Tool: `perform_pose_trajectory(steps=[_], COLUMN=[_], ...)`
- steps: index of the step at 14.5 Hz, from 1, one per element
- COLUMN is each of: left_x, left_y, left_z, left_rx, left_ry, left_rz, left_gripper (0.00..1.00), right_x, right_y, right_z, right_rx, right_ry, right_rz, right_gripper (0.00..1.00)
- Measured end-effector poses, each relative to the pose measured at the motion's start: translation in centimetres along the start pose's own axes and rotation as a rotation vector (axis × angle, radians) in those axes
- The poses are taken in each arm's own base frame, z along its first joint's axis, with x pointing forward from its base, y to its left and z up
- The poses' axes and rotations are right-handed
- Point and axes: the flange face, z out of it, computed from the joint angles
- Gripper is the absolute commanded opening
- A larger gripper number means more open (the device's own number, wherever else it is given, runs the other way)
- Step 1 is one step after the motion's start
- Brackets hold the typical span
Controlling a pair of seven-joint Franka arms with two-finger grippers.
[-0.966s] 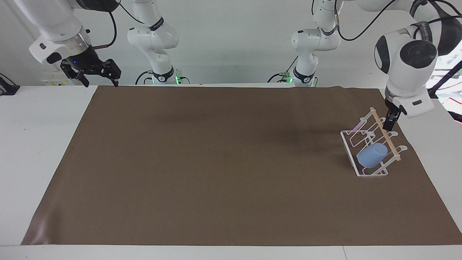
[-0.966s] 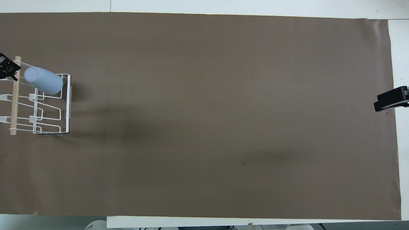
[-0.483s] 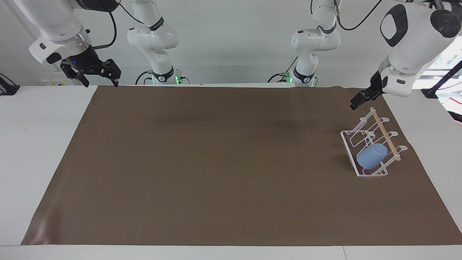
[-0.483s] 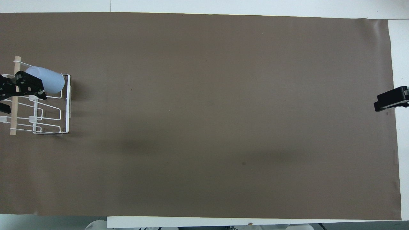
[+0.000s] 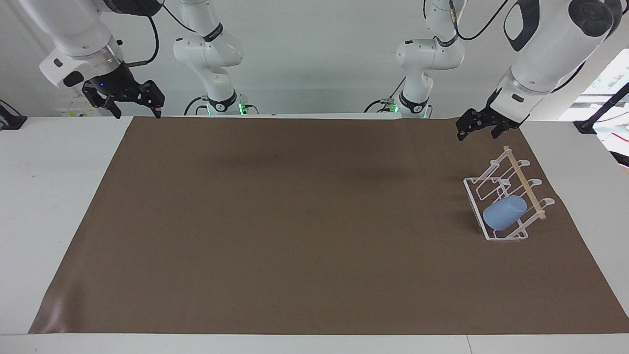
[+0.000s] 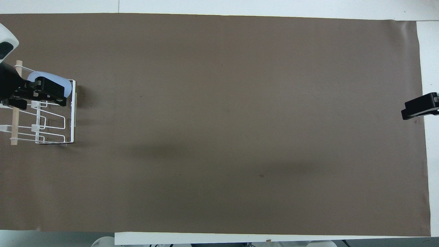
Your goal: Hang cup on cup holder
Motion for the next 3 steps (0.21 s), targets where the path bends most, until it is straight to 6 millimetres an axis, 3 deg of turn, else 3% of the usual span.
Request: perform_pose_trajectory(steps=[3], left_x=[0.5], left_y=[0.34], left_z=[0.05], left_rx=[0.0], left_ry=[0.0], left_rz=[0.01], left_gripper=[1.0], right_x=[0.0], right_y=[0.0], right_z=[0.0], right_rx=[0.0], right_ry=[0.0], right_rz=[0.0], right_gripper=[1.0])
